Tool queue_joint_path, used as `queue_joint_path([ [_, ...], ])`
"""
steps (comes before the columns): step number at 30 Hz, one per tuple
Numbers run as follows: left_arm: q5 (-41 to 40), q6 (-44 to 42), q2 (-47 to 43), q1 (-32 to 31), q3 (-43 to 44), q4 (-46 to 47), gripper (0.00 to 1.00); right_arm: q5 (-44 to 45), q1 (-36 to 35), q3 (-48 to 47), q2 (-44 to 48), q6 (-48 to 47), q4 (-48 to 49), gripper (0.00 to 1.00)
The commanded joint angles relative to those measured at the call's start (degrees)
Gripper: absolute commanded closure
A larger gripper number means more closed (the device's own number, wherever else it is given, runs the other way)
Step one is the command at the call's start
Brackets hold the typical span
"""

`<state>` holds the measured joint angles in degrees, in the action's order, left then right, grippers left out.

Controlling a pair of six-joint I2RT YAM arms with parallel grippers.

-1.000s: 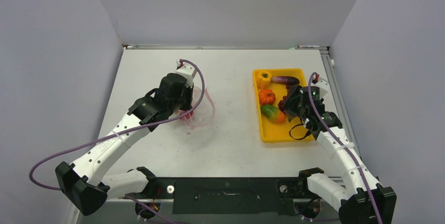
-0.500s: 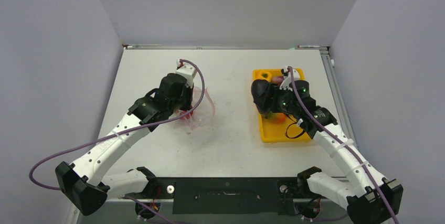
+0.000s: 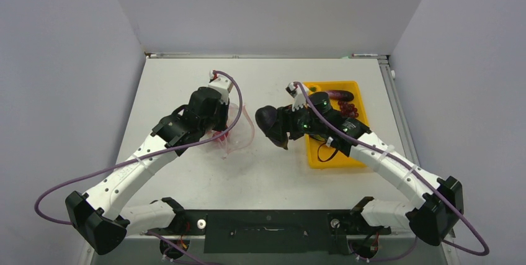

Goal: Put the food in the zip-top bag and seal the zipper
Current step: Place the fake vegetable in the zipper food storage bag.

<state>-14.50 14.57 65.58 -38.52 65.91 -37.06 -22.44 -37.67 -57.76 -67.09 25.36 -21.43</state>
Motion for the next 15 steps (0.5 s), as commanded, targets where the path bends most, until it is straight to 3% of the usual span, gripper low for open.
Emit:
queue_joint_path([
  [1,0.6,-0.2,-0.3,-0.3,0.2,2.2,1.0,-0.2,-4.8,-4.9,-3.5,-2.2,2.5,0.94],
  [15,1.1,-0.4,-0.2,-0.5,0.4,2.2,1.0,0.6,-11.0,-14.4,-16.6,-1.2,1.1,0.94],
])
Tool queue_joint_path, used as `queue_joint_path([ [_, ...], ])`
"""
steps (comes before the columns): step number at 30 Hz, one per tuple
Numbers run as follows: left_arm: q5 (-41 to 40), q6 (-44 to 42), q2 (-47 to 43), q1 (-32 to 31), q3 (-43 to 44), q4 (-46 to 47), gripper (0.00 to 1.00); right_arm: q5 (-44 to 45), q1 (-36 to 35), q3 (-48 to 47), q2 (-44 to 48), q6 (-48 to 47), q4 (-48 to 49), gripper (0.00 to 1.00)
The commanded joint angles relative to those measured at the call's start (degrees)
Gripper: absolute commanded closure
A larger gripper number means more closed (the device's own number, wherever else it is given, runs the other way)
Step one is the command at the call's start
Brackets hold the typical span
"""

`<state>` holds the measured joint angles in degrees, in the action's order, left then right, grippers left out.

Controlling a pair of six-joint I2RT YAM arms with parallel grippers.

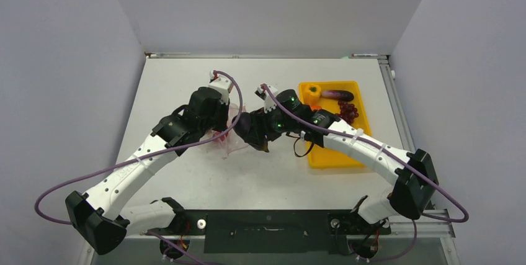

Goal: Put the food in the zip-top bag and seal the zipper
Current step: Place the fake vegetable in the zipper food storage bag.

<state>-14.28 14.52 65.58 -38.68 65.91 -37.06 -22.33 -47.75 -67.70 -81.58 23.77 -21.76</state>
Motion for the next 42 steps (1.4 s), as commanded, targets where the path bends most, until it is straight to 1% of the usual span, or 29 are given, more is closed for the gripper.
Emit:
queue_joint_path([
  [1,1.0,-0.4,-0.2,-0.3,0.3,2.2,1.0,0.5,-1.2,-5.2,-3.0,0.5,1.3,0.94],
  [7,1.4,-0.5,-0.3,-0.4,0.4,2.3,1.0,0.3,-2.0,-9.4,-8.6,1.4,-0.2,0.93],
  [13,2.4,-0.7,-0.5,-0.5,0.2,2.5,1.0,0.6,-2.3,-12.3,-13.0,3.2,0.0,0.87],
  [16,2.7,-0.8,-0.5,-0.5,0.2,2.6,1.0,0.9,-2.4,-13.7,-15.2,4.7,0.9,0.81],
  [19,3.0,-0.9,-0.5,-0.6,0.2,2.7,1.0,2.6,-2.3,-15.5,-17.3,6.4,0.9,0.78],
  [22,3.4,-1.0,-0.5,-0.7,0.3,2.7,1.0,5.2,-2.1,-16.6,-18.7,8.7,1.6,0.65],
  [23,3.4,-1.0,-0.5,-0.7,0.3,2.7,1.0,6.0,-2.0,-17.1,-19.3,9.5,2.0,0.59],
  [24,3.4,-1.1,-0.5,-0.8,0.3,2.7,1.0,6.9,-1.8,-17.3,-19.6,10.2,2.4,0.49],
  [25,3.4,-1.1,-0.5,-0.9,0.2,2.6,1.0,7.7,-1.7,-17.6,-19.9,10.8,2.7,0.36],
  [28,3.3,-1.1,-0.5,-0.9,0.2,2.6,1.0,9.4,-1.6,-17.7,-20.0,12.1,4.2,0.18],
  [30,3.2,-1.1,-0.5,-1.0,0.3,2.5,1.0,9.8,-1.5,-17.6,-19.8,12.5,4.9,0.08],
  [32,3.1,-1.0,-0.5,-1.1,0.3,2.5,1.0,9.9,-1.4,-17.3,-19.3,12.4,5.3,0.03],
  [34,2.8,-1.0,-0.5,-1.1,0.3,2.5,1.0,10.0,-1.4,-16.6,-18.4,12.3,5.9,0.0],
  [42,2.1,-0.7,-0.5,-1.1,0.3,2.4,1.0,9.8,-1.5,-12.7,-13.2,10.8,5.6,0.0],
])
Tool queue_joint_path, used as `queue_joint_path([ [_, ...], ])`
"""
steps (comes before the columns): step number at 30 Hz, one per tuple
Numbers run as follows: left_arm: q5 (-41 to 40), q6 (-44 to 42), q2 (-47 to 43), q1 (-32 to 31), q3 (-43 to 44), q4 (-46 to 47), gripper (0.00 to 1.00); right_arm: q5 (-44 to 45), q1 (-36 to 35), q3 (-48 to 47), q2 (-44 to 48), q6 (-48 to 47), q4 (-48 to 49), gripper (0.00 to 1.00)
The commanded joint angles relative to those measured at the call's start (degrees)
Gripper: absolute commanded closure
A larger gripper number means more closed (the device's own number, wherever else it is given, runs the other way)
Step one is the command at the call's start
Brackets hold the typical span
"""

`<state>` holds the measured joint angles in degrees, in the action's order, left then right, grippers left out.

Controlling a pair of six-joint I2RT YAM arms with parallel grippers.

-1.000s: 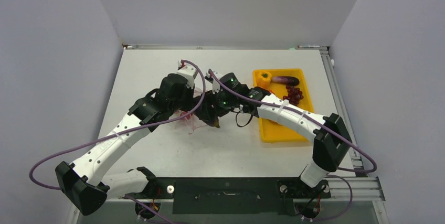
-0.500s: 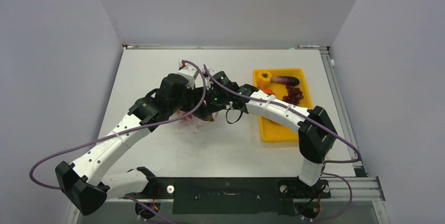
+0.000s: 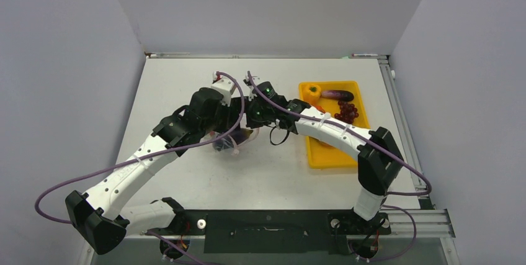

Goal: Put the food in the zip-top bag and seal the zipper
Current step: Place the fake vegetable in the zipper food storage bag, then adjust the zipper food storage bag at the center of the board.

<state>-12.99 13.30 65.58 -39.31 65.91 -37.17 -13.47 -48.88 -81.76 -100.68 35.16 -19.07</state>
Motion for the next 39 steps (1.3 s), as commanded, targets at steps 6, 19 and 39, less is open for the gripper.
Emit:
queue_joint_path([
  [6,0.4,0.7,-0.3,-0.5,0.3,2.5,1.0,3.4,-0.3,5.0,11.7,-1.8,0.5,0.03],
  [19,0.3,0.7,-0.5,-0.5,0.2,2.6,1.0,9.3,0.2,12.0,15.9,-1.8,-0.8,0.15],
  [39,0.9,0.6,-1.1,-0.7,0.1,2.9,1.0,0.5,3.7,12.3,5.9,0.1,7.9,0.55],
])
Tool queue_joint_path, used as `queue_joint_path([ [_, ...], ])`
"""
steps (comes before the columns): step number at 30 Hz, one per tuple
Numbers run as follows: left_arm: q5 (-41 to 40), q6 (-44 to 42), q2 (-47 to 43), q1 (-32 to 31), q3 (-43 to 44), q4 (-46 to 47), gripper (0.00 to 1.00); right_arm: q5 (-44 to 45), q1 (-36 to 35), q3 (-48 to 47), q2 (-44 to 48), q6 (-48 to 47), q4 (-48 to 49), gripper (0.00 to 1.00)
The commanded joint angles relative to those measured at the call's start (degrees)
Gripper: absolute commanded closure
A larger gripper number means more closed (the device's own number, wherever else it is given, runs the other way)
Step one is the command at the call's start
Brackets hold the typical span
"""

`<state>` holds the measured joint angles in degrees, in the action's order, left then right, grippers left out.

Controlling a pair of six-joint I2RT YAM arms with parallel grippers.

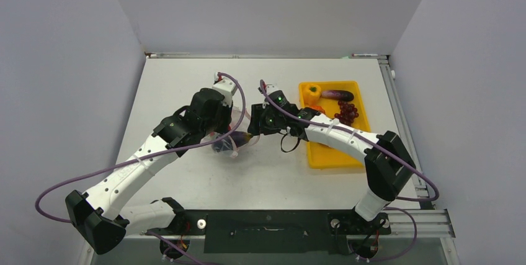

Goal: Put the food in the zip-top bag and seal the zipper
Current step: Adjust the zipper food storage bag at the center of the board.

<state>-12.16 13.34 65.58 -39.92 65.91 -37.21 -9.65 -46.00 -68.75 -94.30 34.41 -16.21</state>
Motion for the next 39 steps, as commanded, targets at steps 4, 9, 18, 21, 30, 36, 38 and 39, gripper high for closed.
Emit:
queue_joint_path([
  [4,0.3,0.5,-1.2,0.0,0.0,3.0,1.0,-5.4,1.2,-0.8,-1.0,1.5,6.6,0.79],
  [9,0.2,0.4,-1.6,-0.1,0.2,3.0,1.0,-4.8,1.2,-2.6,-0.2,0.7,5.7,0.95],
  [18,-0.8,1.3,-4.6,-0.1,1.9,1.3,1.0,-1.4,1.1,-8.8,3.8,-2.0,1.1,0.95],
  [21,-1.9,1.3,-5.8,-0.1,3.4,-0.1,1.0,-0.5,1.1,-10.7,5.0,-3.1,-0.3,0.95],
  [30,-2.1,2.8,-8.9,0.0,4.9,-1.0,1.0,4.0,1.3,-17.2,7.2,-6.7,-5.1,0.95],
  [36,-0.4,4.5,-11.6,0.0,6.8,-0.5,1.0,6.8,1.9,-24.4,7.4,-9.9,-10.5,0.95],
  [38,0.5,5.0,-12.2,-0.1,7.9,-0.6,1.0,7.5,1.9,-27.2,7.2,-11.0,-12.7,0.95],
  [39,0.9,5.3,-12.4,-0.1,8.7,-0.7,1.0,7.7,1.9,-28.9,6.9,-11.6,-13.9,0.95],
])
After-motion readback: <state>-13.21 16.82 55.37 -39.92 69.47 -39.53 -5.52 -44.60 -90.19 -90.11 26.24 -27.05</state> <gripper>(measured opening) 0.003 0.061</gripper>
